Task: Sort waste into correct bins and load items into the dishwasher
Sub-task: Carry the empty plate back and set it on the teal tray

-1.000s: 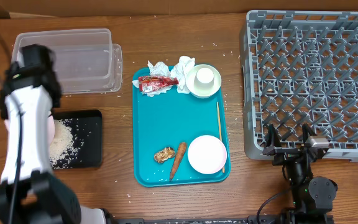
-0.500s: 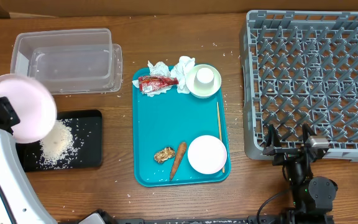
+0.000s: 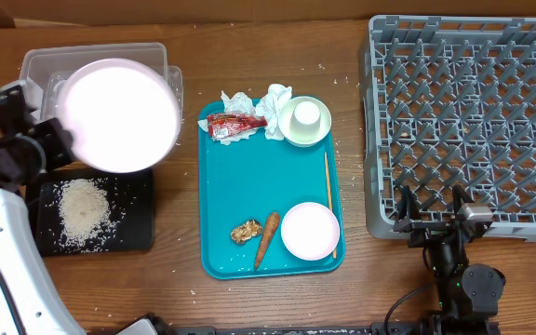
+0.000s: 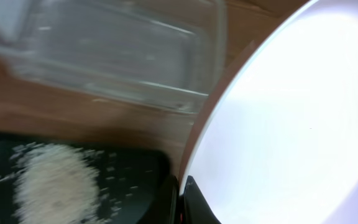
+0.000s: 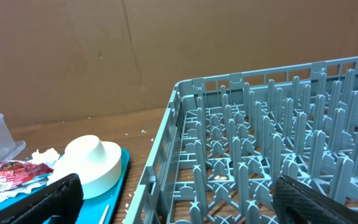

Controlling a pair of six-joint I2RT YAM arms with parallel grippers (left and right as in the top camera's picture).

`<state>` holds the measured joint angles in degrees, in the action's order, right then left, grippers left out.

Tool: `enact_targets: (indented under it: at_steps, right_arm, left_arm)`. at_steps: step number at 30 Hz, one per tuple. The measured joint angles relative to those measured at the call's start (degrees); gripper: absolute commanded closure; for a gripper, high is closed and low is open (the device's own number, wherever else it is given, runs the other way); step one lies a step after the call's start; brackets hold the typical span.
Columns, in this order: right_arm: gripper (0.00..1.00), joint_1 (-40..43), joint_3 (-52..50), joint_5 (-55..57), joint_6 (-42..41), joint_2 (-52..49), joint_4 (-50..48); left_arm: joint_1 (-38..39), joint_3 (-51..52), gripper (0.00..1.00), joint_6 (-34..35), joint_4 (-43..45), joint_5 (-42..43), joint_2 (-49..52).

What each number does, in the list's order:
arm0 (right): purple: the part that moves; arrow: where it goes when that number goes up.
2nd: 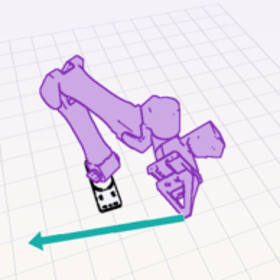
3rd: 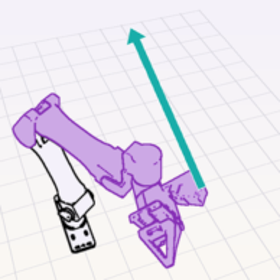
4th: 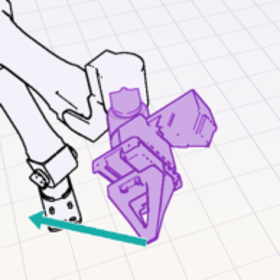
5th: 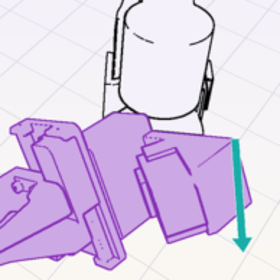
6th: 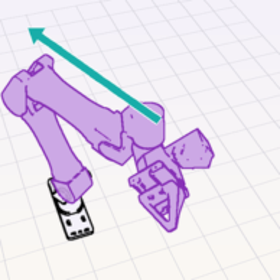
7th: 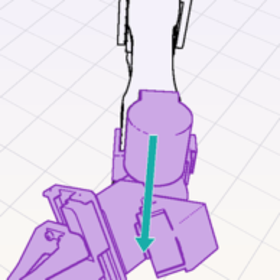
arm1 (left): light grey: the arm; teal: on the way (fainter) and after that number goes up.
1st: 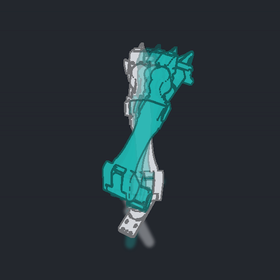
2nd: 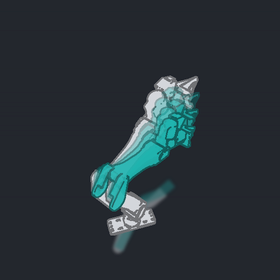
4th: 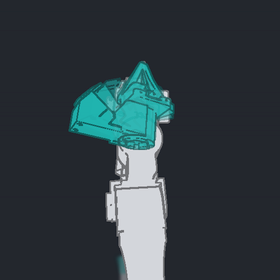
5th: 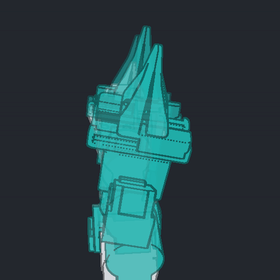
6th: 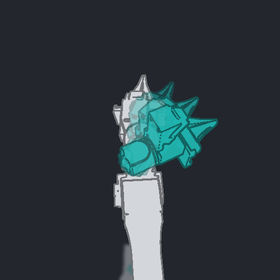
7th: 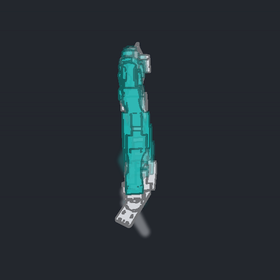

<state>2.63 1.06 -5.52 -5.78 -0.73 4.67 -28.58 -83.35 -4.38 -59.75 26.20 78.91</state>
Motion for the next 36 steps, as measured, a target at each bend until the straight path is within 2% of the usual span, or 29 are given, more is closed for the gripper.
enact_targets:
  at_steps: [6,11,14,19,29,36]
  right_arm:
    - [0.0,0.0,0.0,0.0,0.0,0.0,0.0]
    - [0.0,0.0,0.0,0.0,0.0,0.0,0.0]
    - [0.0,0.0,0.0,0.0,0.0,0.0,0.0]
    - [0.0,0.0,0.0,0.0,0.0,0.0,0.0]
    - [0.0,0.0,0.0,0.0,0.0,0.0,0.0]
    - [0.0,0.0,0.0,0.0,0.0,0.0,0.0]
  left_arm:
    - [11.5,0.0,0.96,0.0,0.0,2.0,1.3]
    - [22.8,0.0,0.96,1.7,-0.1,-8.5,5.9]
    - [27.1,0.0,0.96,4.0,0.3,-14.1,10.8]
    - [30.4,0.0,0.96,6.0,0.8,-15.9,18.3]
    - [34.3,0.0,0.96,7.2,1.2,-12.7,31.7]
    - [34.8,0.0,0.96,7.3,4.2,-12.8,35.9]
